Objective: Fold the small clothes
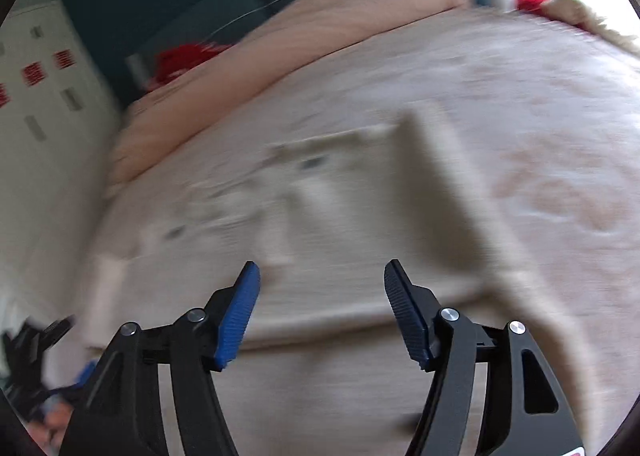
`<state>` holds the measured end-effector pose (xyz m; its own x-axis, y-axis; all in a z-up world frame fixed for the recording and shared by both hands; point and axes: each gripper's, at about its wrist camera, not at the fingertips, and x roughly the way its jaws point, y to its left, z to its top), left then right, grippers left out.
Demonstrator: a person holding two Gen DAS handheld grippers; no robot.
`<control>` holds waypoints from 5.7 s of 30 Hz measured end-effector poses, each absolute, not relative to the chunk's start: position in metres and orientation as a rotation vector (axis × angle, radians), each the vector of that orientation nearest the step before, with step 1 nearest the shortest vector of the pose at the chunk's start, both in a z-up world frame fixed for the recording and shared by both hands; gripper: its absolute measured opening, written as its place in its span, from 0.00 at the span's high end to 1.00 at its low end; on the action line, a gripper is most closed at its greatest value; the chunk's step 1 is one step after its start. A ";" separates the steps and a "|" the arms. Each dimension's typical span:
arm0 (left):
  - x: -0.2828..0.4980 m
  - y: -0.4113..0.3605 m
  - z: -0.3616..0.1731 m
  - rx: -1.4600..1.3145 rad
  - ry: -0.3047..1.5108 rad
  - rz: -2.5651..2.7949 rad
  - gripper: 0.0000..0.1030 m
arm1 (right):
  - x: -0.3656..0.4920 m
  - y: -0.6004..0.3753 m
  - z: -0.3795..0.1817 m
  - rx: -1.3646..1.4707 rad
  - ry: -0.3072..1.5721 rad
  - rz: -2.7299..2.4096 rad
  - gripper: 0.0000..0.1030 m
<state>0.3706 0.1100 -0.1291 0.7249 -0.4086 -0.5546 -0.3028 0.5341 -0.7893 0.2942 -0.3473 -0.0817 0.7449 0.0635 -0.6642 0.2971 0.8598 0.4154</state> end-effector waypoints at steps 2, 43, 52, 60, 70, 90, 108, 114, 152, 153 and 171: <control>0.382 0.128 -0.139 -1.145 0.791 -0.048 0.28 | 0.320 -0.326 -0.086 0.559 0.784 -0.045 0.30; 0.385 0.062 -0.172 -0.689 0.721 -0.039 0.89 | 0.307 -0.434 -0.103 0.610 0.676 -0.231 0.94; 0.380 0.057 -0.169 -0.662 0.712 -0.030 0.88 | 0.299 -0.430 -0.083 0.580 0.720 -0.400 0.79; 0.378 0.054 -0.167 -0.648 0.705 -0.023 0.88 | 0.398 -0.254 -0.062 0.372 0.798 0.092 0.87; 0.378 0.055 -0.171 -0.656 0.686 -0.043 0.88 | 0.452 -0.281 -0.110 0.241 0.888 0.053 1.00; 0.379 0.051 -0.171 -0.640 0.687 -0.035 0.88 | 0.335 -0.440 -0.121 0.439 0.866 -0.255 0.95; 0.383 0.052 -0.164 -0.661 0.721 -0.034 0.88 | 0.313 -0.380 -0.089 0.508 0.879 -0.137 0.87; 0.313 0.086 -0.117 -0.657 0.828 -0.123 0.24 | 0.135 -0.424 -0.057 0.469 0.895 -0.223 0.48; 0.046 0.161 -0.028 -0.537 1.069 -0.242 0.95 | -0.023 -0.338 -0.014 0.267 1.159 0.105 0.92; 0.031 0.159 -0.028 -0.497 1.108 -0.262 0.95 | -0.037 -0.336 -0.016 0.237 1.198 0.126 0.92; 0.048 0.138 0.045 -0.374 0.961 -0.366 0.93 | -0.058 -0.359 0.031 0.442 1.022 0.122 0.91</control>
<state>0.0485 0.1384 0.0454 0.5219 -0.4595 -0.7186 0.1343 0.8762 -0.4628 -0.0583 -0.3589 0.0313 0.5235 0.3012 -0.7970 0.1050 0.9055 0.4111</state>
